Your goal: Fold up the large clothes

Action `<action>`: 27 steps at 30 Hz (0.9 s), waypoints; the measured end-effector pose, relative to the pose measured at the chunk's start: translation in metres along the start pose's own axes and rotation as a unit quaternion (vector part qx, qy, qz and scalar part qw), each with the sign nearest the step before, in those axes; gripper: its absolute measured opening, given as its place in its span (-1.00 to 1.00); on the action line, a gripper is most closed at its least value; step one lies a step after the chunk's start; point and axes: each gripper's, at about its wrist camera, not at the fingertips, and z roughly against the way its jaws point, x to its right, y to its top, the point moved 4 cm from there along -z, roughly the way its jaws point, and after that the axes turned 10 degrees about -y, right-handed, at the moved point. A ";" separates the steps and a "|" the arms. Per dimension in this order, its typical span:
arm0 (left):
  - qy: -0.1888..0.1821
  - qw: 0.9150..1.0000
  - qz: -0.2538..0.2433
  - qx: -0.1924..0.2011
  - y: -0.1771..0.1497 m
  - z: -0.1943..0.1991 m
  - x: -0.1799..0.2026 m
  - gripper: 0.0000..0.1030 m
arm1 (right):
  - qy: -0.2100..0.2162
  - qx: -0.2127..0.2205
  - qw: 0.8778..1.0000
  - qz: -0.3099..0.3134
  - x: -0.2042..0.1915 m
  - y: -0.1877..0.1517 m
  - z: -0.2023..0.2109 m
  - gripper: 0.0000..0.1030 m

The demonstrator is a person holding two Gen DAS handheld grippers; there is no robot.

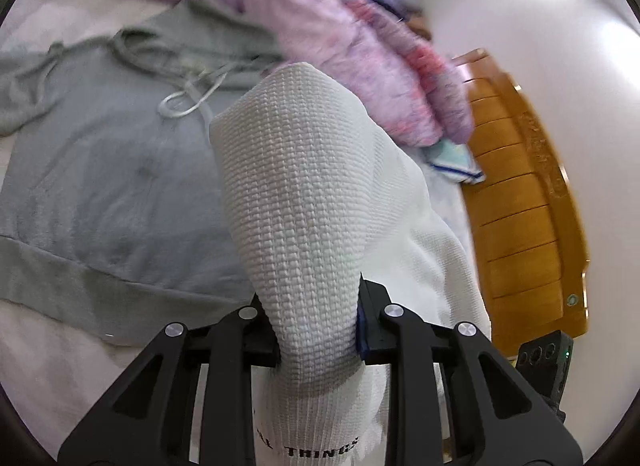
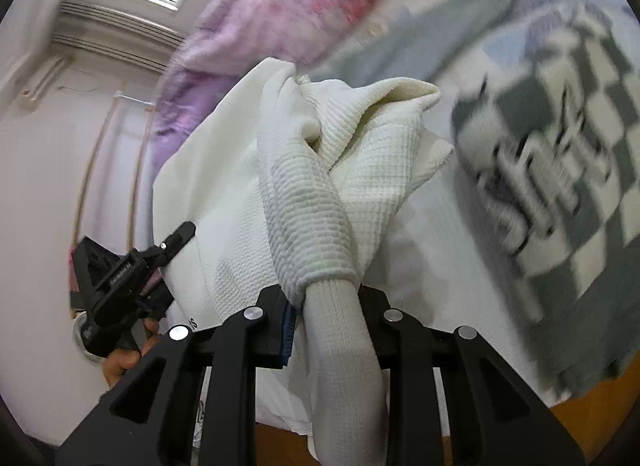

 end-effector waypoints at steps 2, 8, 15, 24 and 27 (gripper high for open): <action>-0.015 1.000 -0.013 0.004 -0.006 -0.012 0.036 -0.53 | -0.004 0.018 1.000 0.010 0.017 0.009 0.028 -0.59; -0.065 0.997 -0.043 -0.023 -0.046 -0.091 0.137 -0.53 | -0.046 0.071 0.996 -0.002 0.109 0.031 0.107 -0.59; -0.085 0.991 -0.074 -0.074 -0.106 -0.192 0.189 -0.52 | -0.083 0.083 0.991 -0.058 0.217 0.030 0.124 -0.59; 0.016 0.989 0.004 -0.144 -0.151 -0.266 0.124 -0.04 | -0.090 -0.014 0.983 -0.161 0.309 -0.009 0.031 -0.51; 0.040 0.988 -0.014 -0.149 -0.150 -0.267 0.127 0.13 | -0.085 -0.021 0.983 -0.164 0.310 -0.005 0.030 -0.47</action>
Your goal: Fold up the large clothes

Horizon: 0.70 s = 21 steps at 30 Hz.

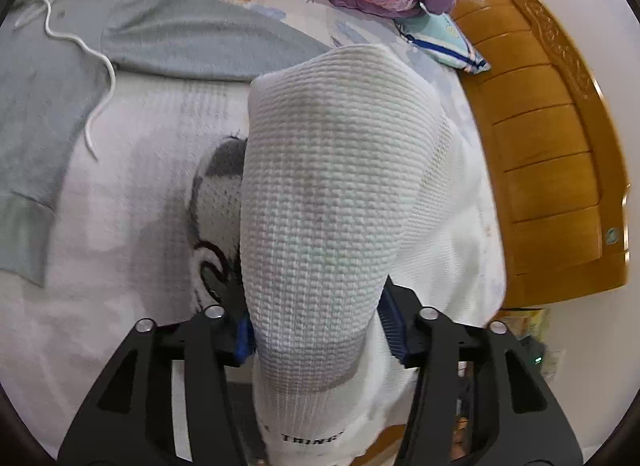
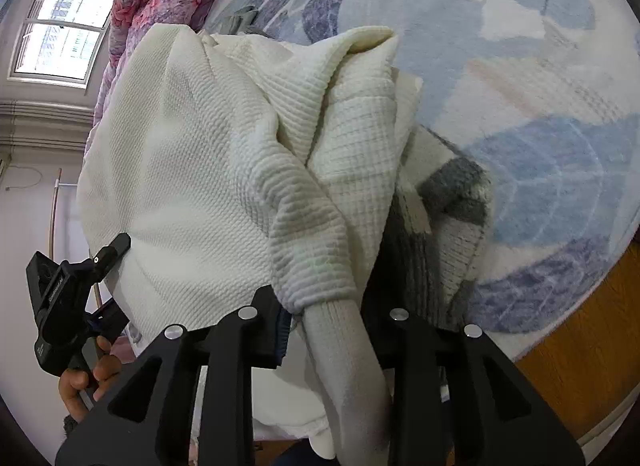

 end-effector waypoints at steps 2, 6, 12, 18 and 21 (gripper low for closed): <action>-0.004 1.000 0.014 -0.006 -0.001 0.005 0.002 0.20 | 0.000 -0.013 1.000 -0.007 0.005 0.004 0.001 -0.35; -0.001 1.000 -0.005 0.006 0.004 0.046 0.008 0.24 | -0.049 0.012 0.998 0.036 0.007 0.007 0.039 -0.05; -0.018 0.995 -0.098 0.017 0.023 0.079 0.064 0.24 | -0.102 0.062 0.984 0.134 -0.019 0.002 0.089 -0.03; 0.033 0.990 -0.134 -0.039 0.044 0.022 0.077 0.36 | -0.109 0.058 0.965 0.230 -0.077 -0.010 0.049 0.11; 0.056 0.988 -0.130 -0.061 0.053 -0.007 0.063 0.53 | -0.150 0.022 0.958 0.244 -0.077 -0.008 0.001 0.17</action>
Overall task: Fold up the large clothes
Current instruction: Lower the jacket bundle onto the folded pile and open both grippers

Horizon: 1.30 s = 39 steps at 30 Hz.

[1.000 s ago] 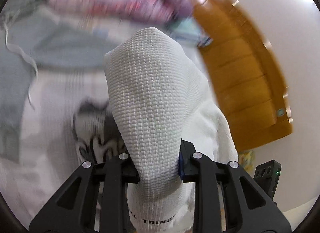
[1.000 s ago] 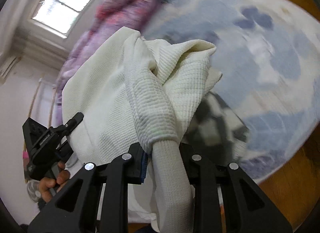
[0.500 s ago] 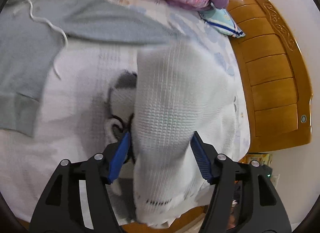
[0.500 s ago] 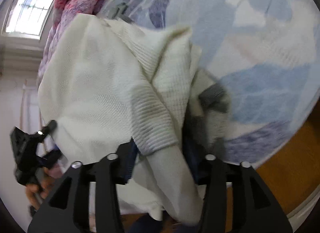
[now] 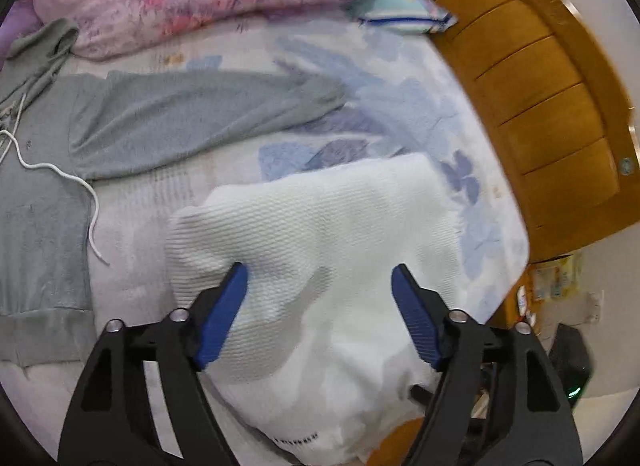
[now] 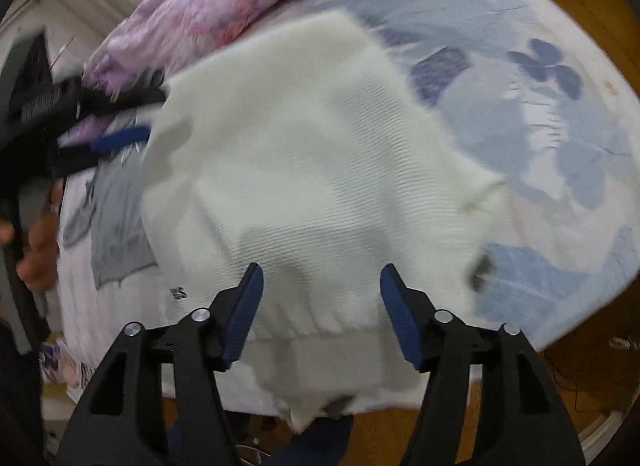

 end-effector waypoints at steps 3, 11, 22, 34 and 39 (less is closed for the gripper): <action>0.015 1.000 -0.006 -0.024 0.003 -0.019 -0.012 0.56 | 0.011 -0.011 1.000 -0.018 0.002 0.004 -0.028 0.20; -0.001 0.999 0.014 -0.028 0.014 -0.035 -0.025 0.56 | 0.011 -0.029 0.999 -0.018 0.006 0.018 -0.056 0.28; -0.021 0.999 0.033 0.031 -0.032 0.041 -0.039 0.59 | 0.043 -0.027 0.998 -0.044 -0.026 -0.005 -0.008 0.29; 0.079 0.987 0.129 0.056 -0.131 0.142 -0.102 0.60 | 0.030 -0.074 0.997 -0.001 -0.064 -0.034 -0.037 0.54; 0.105 0.978 0.156 0.087 -0.163 0.192 -0.096 0.67 | 0.031 -0.047 0.997 0.047 -0.095 -0.037 0.026 0.56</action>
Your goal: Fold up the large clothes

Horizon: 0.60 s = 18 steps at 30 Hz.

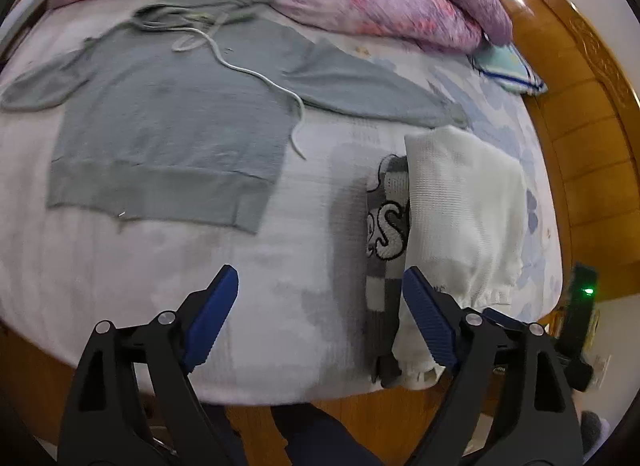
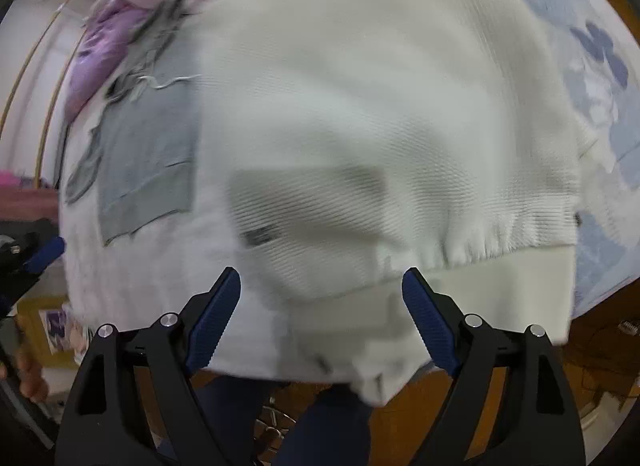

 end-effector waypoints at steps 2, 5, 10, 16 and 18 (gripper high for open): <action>0.011 1.000 -0.004 0.013 -0.005 0.027 0.001 0.72 | 0.005 0.017 1.000 0.014 -0.022 0.000 0.030 0.56; 0.029 0.998 -0.031 0.040 -0.010 0.069 0.009 0.75 | -0.006 0.043 0.998 0.038 -0.046 -0.007 0.066 0.56; 0.043 0.993 -0.061 0.087 -0.009 0.140 0.017 0.79 | -0.008 0.103 0.992 0.066 -0.089 -0.015 0.139 0.79; 0.064 0.983 -0.072 0.159 -0.013 0.237 0.010 0.84 | -0.012 0.191 0.976 0.102 -0.150 -0.032 0.215 0.83; 0.067 0.979 -0.080 0.177 -0.020 0.270 0.007 0.88 | -0.008 0.212 0.972 0.106 -0.168 -0.045 0.236 0.83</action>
